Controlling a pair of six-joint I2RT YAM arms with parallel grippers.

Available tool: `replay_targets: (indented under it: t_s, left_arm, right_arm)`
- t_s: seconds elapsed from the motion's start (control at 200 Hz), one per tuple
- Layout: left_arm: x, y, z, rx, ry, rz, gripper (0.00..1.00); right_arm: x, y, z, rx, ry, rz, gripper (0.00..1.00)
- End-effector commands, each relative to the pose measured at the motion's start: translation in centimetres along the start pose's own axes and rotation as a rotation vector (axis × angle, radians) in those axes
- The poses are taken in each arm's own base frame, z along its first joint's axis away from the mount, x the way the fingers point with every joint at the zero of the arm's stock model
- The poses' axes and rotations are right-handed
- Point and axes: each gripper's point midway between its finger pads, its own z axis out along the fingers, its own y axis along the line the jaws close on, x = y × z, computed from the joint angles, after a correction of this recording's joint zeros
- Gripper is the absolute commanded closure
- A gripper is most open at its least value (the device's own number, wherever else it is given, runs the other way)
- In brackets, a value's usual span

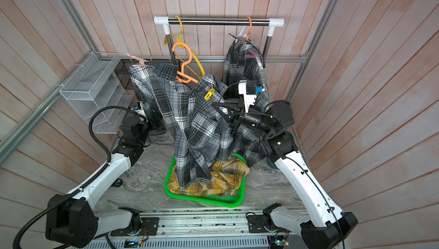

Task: Remove the clothespins securing long-sleeve shirts to the hanger
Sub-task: Place the long-sleeve shirt at the bin.

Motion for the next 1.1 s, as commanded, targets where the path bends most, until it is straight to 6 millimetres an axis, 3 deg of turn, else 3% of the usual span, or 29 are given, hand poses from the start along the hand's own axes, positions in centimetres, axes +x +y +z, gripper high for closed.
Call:
replay_targets:
  t_s: [0.0,0.025,0.245,0.545,0.79,0.91,1.095]
  left_arm:
    - [-4.0,-1.7,-0.3,0.083,-0.114,-0.001,0.95]
    - [-4.4,-2.1,-0.4,0.107,-0.124,-0.005,1.00]
    - [-6.4,-6.8,-2.8,0.392,-0.150,-0.070,1.00]
    - [-7.6,-17.8,-10.4,0.914,-0.062,-0.186,1.00]
    - [-7.5,-22.1,-15.7,1.116,-0.001,-0.290,1.00]
    - [-5.7,-23.5,-17.7,1.155,0.080,-0.307,1.00]
    - [1.5,-22.9,-18.6,1.100,0.259,-0.379,1.00]
  right_arm:
    - [-2.7,2.3,-0.7,-0.052,-0.072,-0.078,1.00]
    - [-2.7,2.3,-0.7,-0.053,-0.073,-0.079,1.00]
    - [-3.7,2.6,-0.5,-0.070,-0.094,-0.101,1.00]
    - [-6.2,3.5,0.5,-0.143,-0.124,-0.120,1.00]
    - [-6.5,3.8,0.5,-0.159,-0.132,-0.094,1.00]
    - [-5.6,3.9,0.1,-0.162,-0.129,-0.064,1.00]
    - [-1.8,2.7,-0.9,-0.109,-0.097,0.020,1.00]
